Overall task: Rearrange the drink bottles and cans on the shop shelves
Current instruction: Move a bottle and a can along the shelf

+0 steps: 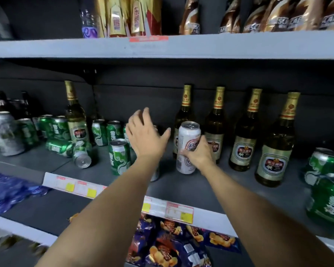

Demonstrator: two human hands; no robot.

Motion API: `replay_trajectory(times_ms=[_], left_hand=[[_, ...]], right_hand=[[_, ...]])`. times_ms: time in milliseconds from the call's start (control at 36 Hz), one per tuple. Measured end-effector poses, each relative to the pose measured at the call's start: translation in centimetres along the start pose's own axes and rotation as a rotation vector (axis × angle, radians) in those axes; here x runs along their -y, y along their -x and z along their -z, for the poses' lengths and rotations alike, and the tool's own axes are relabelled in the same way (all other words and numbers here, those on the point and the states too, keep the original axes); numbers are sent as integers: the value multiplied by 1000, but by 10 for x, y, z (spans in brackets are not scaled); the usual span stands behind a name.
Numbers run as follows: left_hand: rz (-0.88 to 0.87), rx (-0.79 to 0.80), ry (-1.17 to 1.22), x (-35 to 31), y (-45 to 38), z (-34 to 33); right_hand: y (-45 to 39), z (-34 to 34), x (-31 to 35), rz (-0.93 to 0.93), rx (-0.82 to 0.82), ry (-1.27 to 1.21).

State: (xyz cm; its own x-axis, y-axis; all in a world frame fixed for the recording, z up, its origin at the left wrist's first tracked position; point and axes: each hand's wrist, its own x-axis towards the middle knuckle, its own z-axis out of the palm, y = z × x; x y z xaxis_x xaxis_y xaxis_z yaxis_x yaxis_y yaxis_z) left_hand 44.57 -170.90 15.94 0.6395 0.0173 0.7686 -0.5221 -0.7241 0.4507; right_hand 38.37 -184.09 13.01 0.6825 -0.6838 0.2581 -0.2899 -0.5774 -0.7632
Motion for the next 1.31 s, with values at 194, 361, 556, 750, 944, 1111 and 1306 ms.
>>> replay_trajectory(times_ms=[194,361,556,750,944,1111,1306], left_hand=[[3,717,-71,26,-41,0],[22,654,20,26,-47,-20],[-3,738,-25,12,-54,-36],[-13,811,-97,4,-58,-40],[16,847,-93,11,-67,-40],[-3,802,-164,18,-68,-33],[-122,527,-249,37,-72,6]], right_hand=[[-5,-22,14,-83,-35,70],[-9,-24,10,-136,-34,82],[-12,-24,0,-103,-18,71],[-3,-27,-1,-76,-45,61],[12,1,4,204,-404,247],[9,11,21,375,-430,327],[10,-10,63,555,-396,338]])
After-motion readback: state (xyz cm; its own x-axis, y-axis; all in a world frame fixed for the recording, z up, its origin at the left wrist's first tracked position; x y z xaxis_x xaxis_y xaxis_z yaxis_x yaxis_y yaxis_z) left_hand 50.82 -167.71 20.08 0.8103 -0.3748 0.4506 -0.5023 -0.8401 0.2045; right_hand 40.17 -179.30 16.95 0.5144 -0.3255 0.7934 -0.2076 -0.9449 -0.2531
